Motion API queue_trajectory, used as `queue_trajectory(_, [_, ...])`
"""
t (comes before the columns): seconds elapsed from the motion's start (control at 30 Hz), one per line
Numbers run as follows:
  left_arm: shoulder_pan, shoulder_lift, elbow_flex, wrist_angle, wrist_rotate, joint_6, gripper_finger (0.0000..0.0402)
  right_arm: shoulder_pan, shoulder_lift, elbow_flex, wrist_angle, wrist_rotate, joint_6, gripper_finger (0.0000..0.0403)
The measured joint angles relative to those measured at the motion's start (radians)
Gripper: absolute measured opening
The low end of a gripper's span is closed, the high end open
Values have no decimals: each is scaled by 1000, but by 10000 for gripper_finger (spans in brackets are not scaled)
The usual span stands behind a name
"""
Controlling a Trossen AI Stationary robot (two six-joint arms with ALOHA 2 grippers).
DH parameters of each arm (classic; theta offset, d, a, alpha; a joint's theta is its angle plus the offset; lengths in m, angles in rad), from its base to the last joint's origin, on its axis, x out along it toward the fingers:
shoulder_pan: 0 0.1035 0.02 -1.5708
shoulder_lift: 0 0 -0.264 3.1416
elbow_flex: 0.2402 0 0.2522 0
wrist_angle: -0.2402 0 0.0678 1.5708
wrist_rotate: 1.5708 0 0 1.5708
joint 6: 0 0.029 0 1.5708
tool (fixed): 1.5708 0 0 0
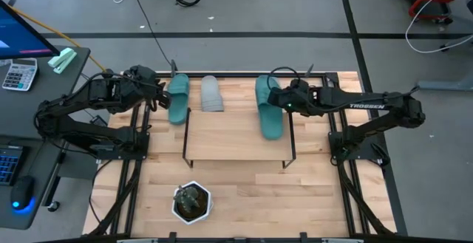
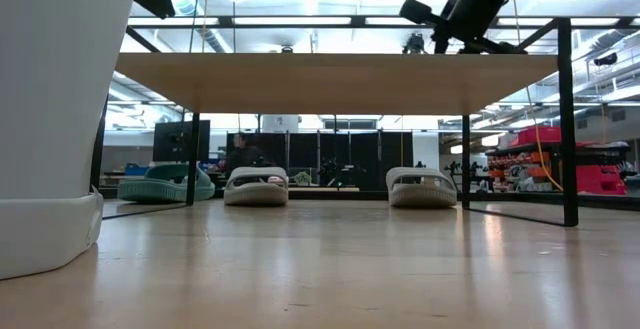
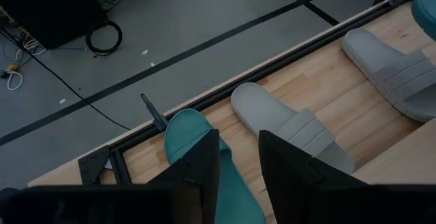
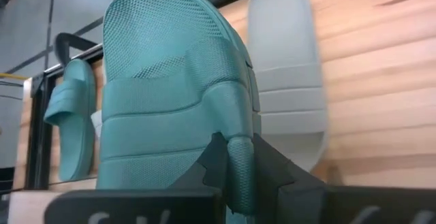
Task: Pick and place slides into the shelf
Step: Put the right green slide on the shelf
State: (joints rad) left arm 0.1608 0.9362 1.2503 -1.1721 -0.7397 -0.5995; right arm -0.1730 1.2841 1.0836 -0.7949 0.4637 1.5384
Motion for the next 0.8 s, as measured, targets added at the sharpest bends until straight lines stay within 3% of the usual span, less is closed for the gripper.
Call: queue_trajectory(0.8, [0,0,0,0,0,0,107,25,-32,0,-53,-54,52,34])
